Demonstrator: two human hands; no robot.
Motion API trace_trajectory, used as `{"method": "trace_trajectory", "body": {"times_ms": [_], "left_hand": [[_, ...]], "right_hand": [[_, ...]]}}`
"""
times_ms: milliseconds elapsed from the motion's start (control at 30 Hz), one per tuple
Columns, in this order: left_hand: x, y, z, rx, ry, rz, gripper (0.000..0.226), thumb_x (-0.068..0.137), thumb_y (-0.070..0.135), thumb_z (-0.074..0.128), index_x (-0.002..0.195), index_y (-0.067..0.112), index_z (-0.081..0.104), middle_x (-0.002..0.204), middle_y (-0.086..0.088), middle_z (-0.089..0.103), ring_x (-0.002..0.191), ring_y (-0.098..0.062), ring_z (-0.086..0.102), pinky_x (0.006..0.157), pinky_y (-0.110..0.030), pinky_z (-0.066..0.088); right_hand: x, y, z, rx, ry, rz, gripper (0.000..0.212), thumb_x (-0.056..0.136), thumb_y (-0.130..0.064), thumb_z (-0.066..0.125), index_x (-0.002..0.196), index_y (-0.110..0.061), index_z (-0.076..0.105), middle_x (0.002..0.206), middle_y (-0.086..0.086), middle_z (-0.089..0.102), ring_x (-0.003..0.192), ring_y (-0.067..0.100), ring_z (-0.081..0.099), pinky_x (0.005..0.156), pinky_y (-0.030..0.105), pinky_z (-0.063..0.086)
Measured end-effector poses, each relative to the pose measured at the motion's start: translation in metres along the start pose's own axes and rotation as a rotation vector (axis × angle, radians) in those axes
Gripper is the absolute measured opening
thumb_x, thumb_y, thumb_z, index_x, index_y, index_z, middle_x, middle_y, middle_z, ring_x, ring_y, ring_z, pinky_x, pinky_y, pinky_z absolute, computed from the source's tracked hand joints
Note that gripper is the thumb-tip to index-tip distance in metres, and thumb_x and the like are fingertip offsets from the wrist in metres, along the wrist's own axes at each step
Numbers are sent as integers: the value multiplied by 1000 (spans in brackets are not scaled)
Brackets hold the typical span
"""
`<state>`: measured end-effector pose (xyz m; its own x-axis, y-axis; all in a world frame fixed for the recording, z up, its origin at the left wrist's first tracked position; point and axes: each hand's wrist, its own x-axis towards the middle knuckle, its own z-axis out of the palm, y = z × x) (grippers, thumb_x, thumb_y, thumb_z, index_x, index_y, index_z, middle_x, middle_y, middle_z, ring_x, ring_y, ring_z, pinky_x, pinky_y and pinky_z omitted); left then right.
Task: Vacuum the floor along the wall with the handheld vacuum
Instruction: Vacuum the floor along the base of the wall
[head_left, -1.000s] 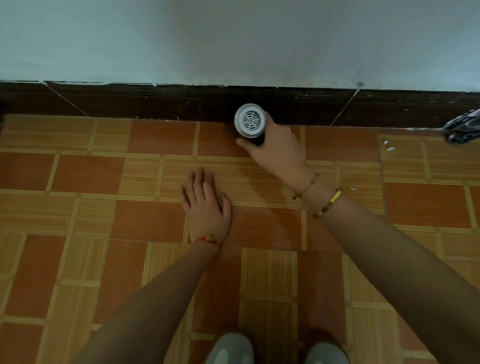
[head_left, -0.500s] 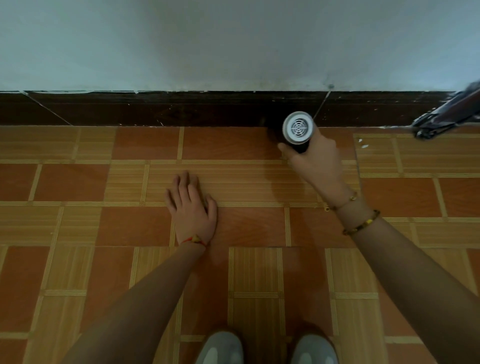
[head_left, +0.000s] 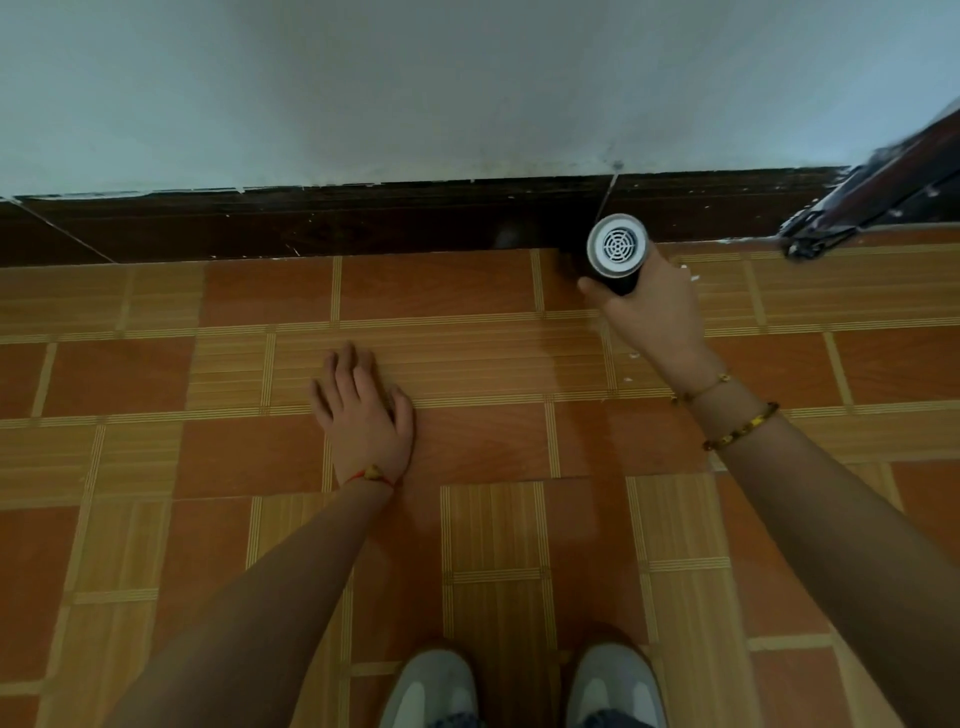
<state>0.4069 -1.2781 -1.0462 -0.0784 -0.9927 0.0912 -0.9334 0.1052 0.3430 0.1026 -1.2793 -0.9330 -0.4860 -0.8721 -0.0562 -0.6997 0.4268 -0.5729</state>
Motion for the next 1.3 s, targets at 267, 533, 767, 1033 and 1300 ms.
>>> {"method": "trace_trajectory", "body": {"times_ms": [267,533,767,1033,1300], "left_hand": [[-1,-1,0,-21,-2,12,54,95,34,41,141,5,42,156,-14,35,150,-32,20,122,-57,9],[-1,0,1,16,-10,13,56,95,35,41,138,1,44,154,-18,36,148,-35,23,120,-60,12],[1,-1,3,57,-60,14,61,95,37,35,142,-2,41,155,-22,34,149,-38,20,120,-61,11],[1,3,-2,65,-99,17,56,98,26,47,147,1,37,156,-22,32,149,-39,20,120,-62,11],[-15,2,-2,27,-91,150,49,95,22,39,142,11,45,149,-18,41,143,-38,31,117,-65,16]], "right_hand": [[-17,2,-3,-46,-116,-57,69,78,-55,68,136,-23,48,119,4,67,111,27,61,88,42,53],[-45,15,-22,-29,-187,13,65,79,-50,71,133,-20,51,116,1,66,109,20,60,87,36,52],[-98,-9,-15,-38,-449,-94,56,80,-49,71,127,-23,54,113,-4,66,105,14,60,83,26,46],[-122,-7,-20,-55,-333,-47,61,80,-51,70,133,-26,50,116,-3,67,108,18,60,84,34,51],[-140,-3,-19,2,-509,-60,54,77,-50,74,123,-27,58,109,-7,68,104,12,61,86,31,51]]}}
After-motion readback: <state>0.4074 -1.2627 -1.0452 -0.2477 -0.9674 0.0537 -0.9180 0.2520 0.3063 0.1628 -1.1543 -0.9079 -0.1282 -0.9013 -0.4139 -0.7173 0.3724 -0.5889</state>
